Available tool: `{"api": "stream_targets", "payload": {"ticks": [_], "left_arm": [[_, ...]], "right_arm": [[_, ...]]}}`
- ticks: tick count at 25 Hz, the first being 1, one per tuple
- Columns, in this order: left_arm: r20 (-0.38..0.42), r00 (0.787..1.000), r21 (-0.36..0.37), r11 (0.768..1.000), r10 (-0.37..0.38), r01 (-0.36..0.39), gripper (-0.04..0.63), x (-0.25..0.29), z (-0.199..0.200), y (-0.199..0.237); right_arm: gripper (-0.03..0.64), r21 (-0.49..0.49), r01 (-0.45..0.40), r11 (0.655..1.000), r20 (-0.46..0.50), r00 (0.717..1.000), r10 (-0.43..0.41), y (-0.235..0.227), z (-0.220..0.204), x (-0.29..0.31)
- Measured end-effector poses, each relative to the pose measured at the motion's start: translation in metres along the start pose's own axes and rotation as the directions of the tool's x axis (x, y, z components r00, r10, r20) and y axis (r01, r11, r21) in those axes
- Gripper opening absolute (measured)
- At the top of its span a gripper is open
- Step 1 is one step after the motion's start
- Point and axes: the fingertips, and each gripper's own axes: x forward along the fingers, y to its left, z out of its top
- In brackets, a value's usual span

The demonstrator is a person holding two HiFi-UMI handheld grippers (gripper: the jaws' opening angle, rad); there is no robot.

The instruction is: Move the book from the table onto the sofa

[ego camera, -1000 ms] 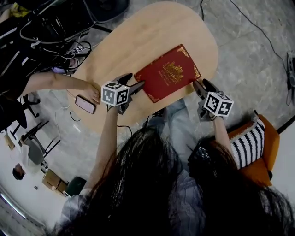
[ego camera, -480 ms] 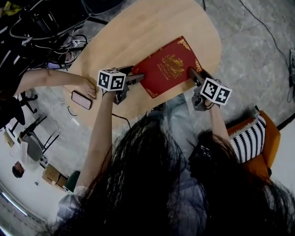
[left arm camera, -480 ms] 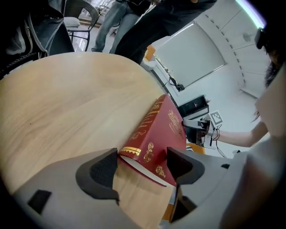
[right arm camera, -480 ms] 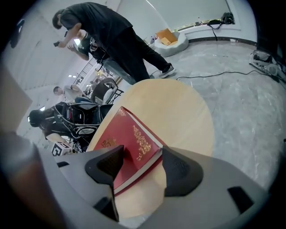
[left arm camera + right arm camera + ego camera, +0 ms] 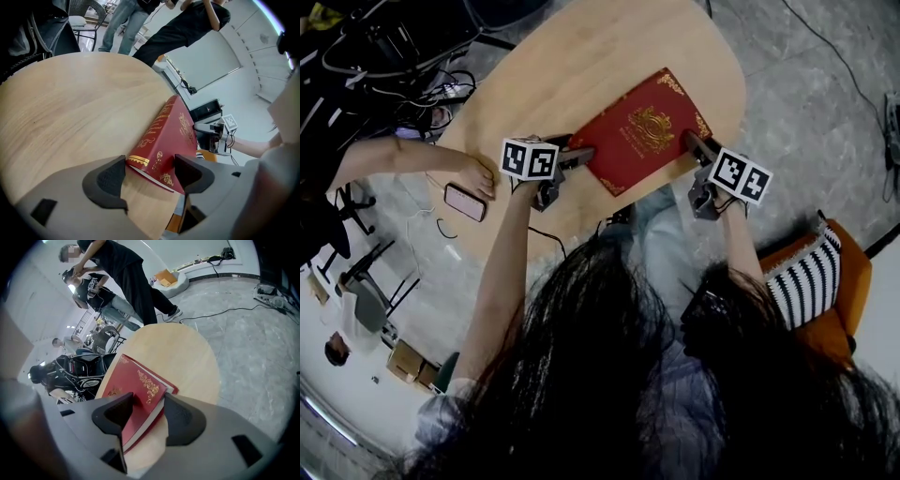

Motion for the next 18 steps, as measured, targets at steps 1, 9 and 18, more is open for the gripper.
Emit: {"api": "stream_targets", "payload": {"ticks": [1, 9, 18], "left_arm": [[0.012, 1.000, 0.011, 1.000, 0.016, -0.016, 0.337, -0.002, 0.001, -0.002], [0.080, 0.995, 0.151, 0.986, 0.055, -0.066, 0.334, -0.035, 0.008, -0.036], [0.217, 0.976, 0.265, 0.960, 0.030, -0.089, 0.334, -0.092, 0.031, -0.089]], "right_arm": [[0.215, 0.006, -0.003, 1.000, 0.011, 1.000, 0.003, 0.003, 0.001, -0.003], [0.184, -0.028, -0.051, 0.998, 0.081, 0.995, 0.053, 0.038, 0.012, -0.049], [0.172, -0.089, -0.081, 0.993, 0.189, 0.977, 0.096, 0.098, 0.035, -0.121]]}}
